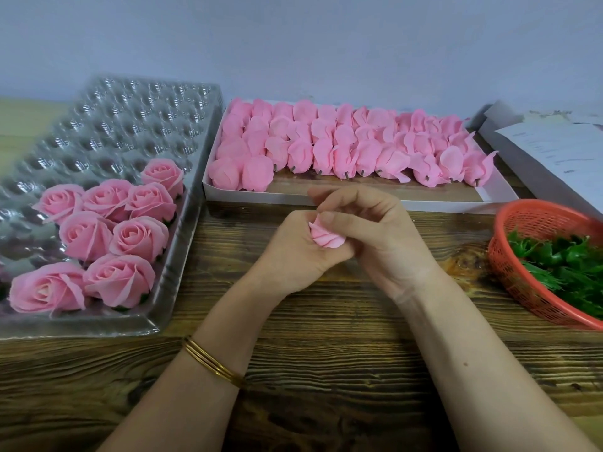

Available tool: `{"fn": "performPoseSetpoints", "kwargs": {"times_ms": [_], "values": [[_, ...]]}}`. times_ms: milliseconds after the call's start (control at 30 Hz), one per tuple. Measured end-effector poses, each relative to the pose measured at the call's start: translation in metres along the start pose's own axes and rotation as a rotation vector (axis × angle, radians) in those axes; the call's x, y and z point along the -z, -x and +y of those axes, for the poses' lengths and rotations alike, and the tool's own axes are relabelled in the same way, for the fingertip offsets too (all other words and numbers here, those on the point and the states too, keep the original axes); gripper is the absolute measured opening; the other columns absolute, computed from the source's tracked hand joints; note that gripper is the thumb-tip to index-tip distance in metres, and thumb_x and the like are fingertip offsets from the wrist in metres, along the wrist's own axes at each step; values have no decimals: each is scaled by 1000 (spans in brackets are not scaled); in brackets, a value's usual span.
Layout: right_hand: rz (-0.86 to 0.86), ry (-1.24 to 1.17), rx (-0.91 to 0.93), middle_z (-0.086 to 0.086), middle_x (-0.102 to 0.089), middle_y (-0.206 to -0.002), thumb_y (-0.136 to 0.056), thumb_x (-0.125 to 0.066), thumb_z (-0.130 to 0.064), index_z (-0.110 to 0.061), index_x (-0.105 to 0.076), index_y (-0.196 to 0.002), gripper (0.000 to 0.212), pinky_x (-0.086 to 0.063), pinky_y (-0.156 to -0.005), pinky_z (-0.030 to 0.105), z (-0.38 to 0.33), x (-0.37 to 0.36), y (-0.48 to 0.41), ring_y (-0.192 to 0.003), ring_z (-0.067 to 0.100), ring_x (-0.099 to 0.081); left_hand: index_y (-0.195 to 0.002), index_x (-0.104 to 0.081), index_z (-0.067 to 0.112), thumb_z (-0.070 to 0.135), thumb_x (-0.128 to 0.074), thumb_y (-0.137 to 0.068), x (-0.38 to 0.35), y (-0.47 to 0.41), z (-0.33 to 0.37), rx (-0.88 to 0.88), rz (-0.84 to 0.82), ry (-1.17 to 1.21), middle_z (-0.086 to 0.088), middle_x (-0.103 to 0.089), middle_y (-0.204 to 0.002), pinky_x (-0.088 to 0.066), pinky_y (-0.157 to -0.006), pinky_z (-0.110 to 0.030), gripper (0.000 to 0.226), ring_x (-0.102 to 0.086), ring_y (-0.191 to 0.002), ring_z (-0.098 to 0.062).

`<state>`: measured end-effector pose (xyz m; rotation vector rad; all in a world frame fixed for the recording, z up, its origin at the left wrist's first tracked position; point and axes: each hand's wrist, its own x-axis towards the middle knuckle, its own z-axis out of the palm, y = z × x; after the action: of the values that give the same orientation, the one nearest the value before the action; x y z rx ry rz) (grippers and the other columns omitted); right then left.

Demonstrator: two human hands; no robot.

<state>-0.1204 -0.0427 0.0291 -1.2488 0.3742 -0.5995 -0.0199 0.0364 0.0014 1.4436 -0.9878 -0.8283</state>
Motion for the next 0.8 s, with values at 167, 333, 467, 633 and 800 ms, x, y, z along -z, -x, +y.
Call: {"fn": "performPoseSetpoints", "kwargs": {"times_ms": [167,333,467,633,800], "values": [[-4,52,-15,10,-70,-104,-73,-65,14,-6,-70,-72,21,-50,-91,36,1,-1,2,-93,19,-65,-93,-72,10,-1,-73,-83,0,1,0,-3,-48,18,-8,-76,-89,-56,-76,-21,15,-71,-86,-11],[-22,116,-19,9,-70,-105,-68,-70,5,-5,-67,-76,14,-52,-89,33,2,0,2,-96,17,-65,-92,-71,4,-2,-73,-83,0,2,5,-5,-67,-12,-13,-73,-91,-56,-76,-18,11,-70,-86,-11],[-52,166,-22,10,-70,-108,-67,-71,1,-8,-67,-77,14,-53,-90,36,2,1,2,-98,20,-65,-97,-70,1,-1,-73,-83,1,3,8,-2,-80,-52,-14,-74,-95,-57,-79,-21,15,-71,-92,-17],[-88,173,-34,10,-70,-108,-67,-71,-1,-15,-71,-75,16,-52,-91,34,5,1,1,-100,19,-66,-105,-69,-2,-4,-73,-83,2,4,10,-7,-108,-59,-13,-73,-102,-56,-85,-22,23,-70,-96,-16],[-119,170,-37,6,-71,-105,-68,-71,-3,-22,-76,-73,21,-50,-93,35,7,2,0,-101,19,-66,-107,-66,-6,-8,-71,-83,1,4,11,15,-102,-36,-21,-71,-105,-57,-87,-27,25,-69,-99,-22]]}}
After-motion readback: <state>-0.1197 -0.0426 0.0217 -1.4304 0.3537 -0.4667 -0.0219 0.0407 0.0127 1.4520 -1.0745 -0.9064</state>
